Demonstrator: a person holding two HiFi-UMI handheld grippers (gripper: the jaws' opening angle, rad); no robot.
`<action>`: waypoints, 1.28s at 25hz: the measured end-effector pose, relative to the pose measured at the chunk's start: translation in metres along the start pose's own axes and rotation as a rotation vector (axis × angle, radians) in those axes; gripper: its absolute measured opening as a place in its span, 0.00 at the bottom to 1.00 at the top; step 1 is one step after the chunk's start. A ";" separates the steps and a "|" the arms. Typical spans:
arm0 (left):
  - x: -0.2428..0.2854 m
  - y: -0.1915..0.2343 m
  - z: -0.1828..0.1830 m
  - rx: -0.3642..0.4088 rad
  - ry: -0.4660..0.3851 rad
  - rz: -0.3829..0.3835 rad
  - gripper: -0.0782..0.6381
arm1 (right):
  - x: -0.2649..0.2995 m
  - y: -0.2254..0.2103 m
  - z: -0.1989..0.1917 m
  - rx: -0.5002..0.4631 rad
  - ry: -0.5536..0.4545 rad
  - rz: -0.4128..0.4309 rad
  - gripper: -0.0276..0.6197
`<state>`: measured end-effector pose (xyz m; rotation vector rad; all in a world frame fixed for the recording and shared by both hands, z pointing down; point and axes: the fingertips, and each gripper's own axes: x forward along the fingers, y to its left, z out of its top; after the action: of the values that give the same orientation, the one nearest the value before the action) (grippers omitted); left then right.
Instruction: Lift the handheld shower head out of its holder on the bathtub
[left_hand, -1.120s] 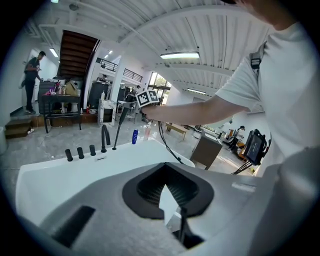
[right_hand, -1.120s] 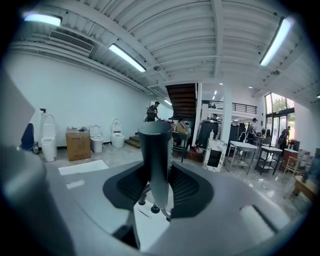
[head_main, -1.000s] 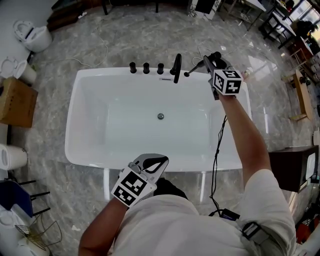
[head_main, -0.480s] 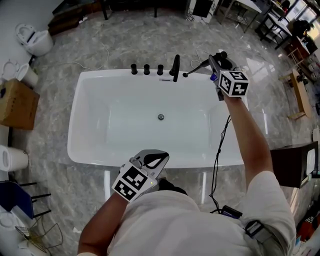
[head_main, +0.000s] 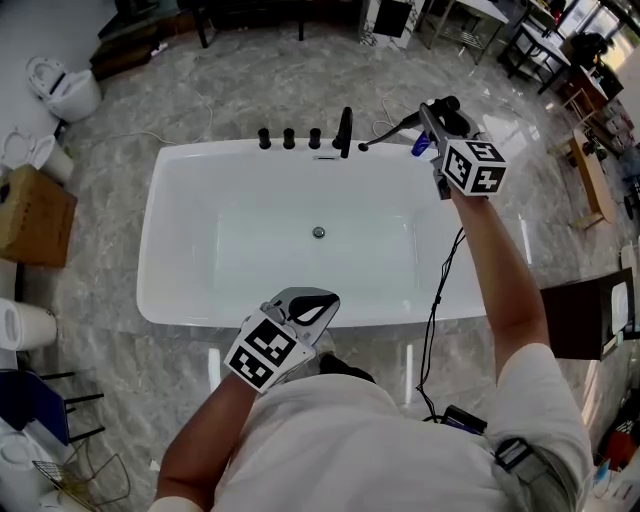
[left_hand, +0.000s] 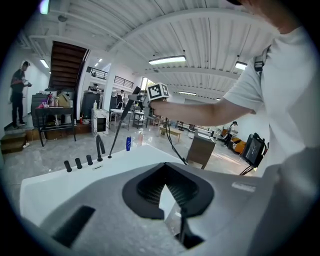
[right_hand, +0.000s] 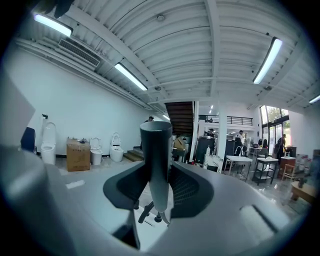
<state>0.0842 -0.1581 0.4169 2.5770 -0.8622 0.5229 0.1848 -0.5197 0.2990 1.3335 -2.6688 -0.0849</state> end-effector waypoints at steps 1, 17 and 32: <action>-0.001 -0.003 -0.001 0.004 0.000 -0.005 0.12 | -0.007 0.003 0.005 -0.002 -0.008 -0.002 0.27; -0.034 -0.046 -0.010 0.057 -0.032 -0.075 0.12 | -0.117 0.041 0.068 -0.020 -0.104 -0.065 0.27; -0.071 -0.092 -0.028 0.098 -0.060 -0.117 0.12 | -0.224 0.102 0.130 -0.067 -0.198 -0.066 0.27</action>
<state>0.0831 -0.0425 0.3876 2.7251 -0.7151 0.4670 0.2150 -0.2819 0.1572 1.4629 -2.7520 -0.3287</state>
